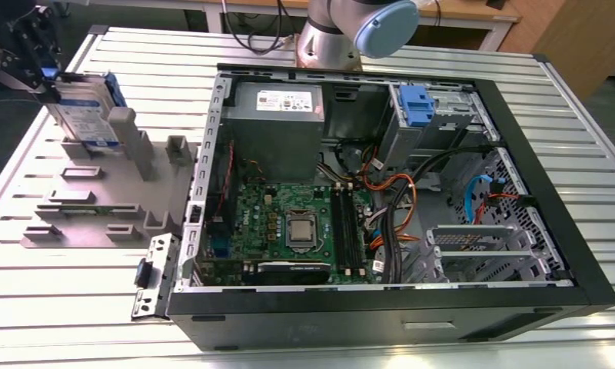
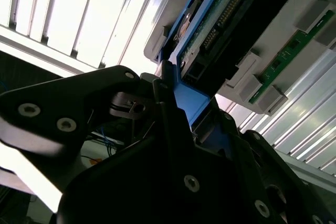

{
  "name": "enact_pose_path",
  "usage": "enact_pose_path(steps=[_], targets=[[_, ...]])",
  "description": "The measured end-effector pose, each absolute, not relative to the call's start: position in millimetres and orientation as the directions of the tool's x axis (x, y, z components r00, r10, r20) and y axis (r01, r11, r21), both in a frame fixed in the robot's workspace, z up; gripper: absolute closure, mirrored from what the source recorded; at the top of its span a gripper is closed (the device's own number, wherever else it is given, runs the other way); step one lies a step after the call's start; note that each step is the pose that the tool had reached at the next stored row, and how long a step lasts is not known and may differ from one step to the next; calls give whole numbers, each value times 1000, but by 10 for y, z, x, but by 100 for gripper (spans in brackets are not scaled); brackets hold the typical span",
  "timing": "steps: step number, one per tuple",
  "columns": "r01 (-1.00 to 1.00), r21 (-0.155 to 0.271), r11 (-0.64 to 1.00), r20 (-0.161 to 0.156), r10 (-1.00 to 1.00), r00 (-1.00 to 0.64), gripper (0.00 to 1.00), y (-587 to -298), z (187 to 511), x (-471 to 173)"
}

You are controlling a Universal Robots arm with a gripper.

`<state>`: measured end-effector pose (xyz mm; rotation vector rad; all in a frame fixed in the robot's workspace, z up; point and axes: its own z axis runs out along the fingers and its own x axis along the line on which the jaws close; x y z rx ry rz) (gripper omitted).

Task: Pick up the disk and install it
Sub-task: 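Pick up the disk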

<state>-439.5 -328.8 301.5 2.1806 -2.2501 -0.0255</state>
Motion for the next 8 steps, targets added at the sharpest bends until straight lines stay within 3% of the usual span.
enact_pose_path(steps=[8], targets=[[-999, 17, 31, -5, -999, -31, 63, -3288, 3069, -4395]])
